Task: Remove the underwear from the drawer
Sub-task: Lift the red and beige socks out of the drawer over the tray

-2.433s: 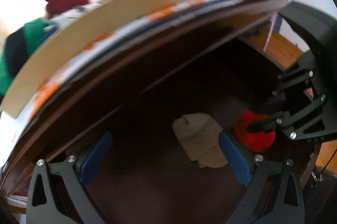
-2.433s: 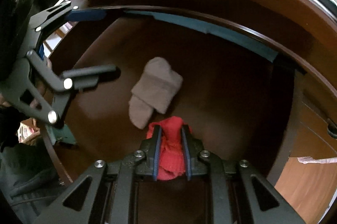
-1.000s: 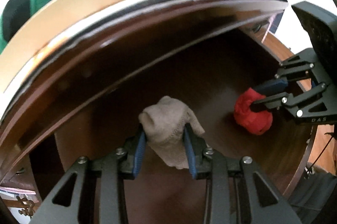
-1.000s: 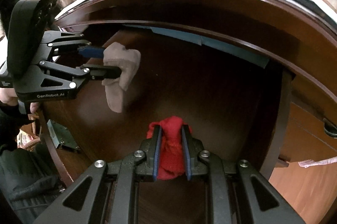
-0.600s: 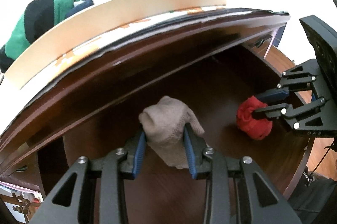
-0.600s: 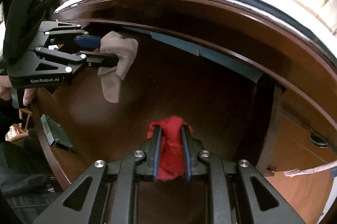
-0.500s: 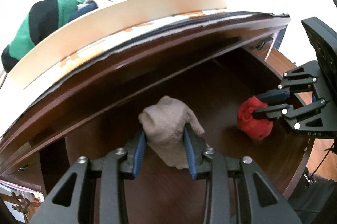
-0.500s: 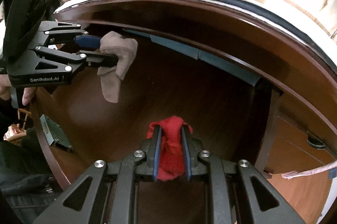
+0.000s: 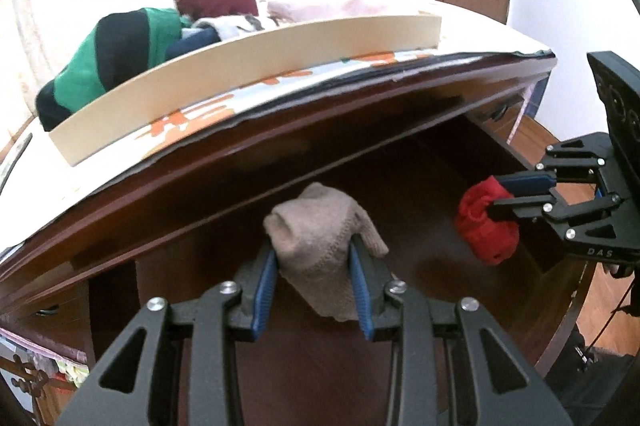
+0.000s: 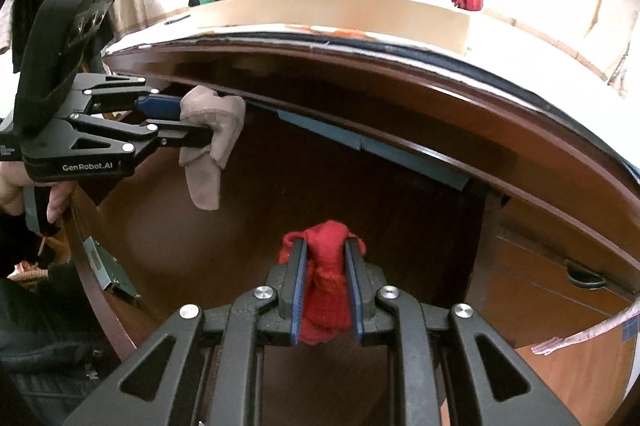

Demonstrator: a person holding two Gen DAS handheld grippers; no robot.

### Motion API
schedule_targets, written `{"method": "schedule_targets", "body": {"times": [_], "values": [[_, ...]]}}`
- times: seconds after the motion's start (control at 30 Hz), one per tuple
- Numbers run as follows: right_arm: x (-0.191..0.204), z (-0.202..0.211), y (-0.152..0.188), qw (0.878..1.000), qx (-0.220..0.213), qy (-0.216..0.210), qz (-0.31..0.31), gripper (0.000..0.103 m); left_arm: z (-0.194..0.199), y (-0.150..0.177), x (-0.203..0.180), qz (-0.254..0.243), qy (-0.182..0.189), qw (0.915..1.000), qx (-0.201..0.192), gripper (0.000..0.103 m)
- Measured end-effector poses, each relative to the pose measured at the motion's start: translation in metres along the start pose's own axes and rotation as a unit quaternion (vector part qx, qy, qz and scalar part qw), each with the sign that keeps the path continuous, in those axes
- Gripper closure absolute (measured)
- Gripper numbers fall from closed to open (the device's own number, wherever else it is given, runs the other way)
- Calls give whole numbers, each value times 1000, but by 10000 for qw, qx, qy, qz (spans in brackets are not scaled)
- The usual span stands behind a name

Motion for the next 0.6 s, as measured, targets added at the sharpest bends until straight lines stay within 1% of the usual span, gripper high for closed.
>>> {"method": "schedule_targets", "body": {"times": [0.33, 0.6], "values": [[0, 10, 2, 9993, -357, 87, -64, 83, 10, 0, 4, 188, -123, 9989, -405, 70], [5, 27, 2, 9960, -821, 360, 50, 83, 16, -1, 5, 312, -139, 9967, -731, 70]]}}
Point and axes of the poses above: each gripper's, at about its wrist camera, not at the fingertips, and z roughly against the way its jaws point, x to its left, y to its underside, the point moved 3 cm from there along -z, roughly the way its jaws point, and after that the axes turned 10 degrees about z, right-handed, at the moved point
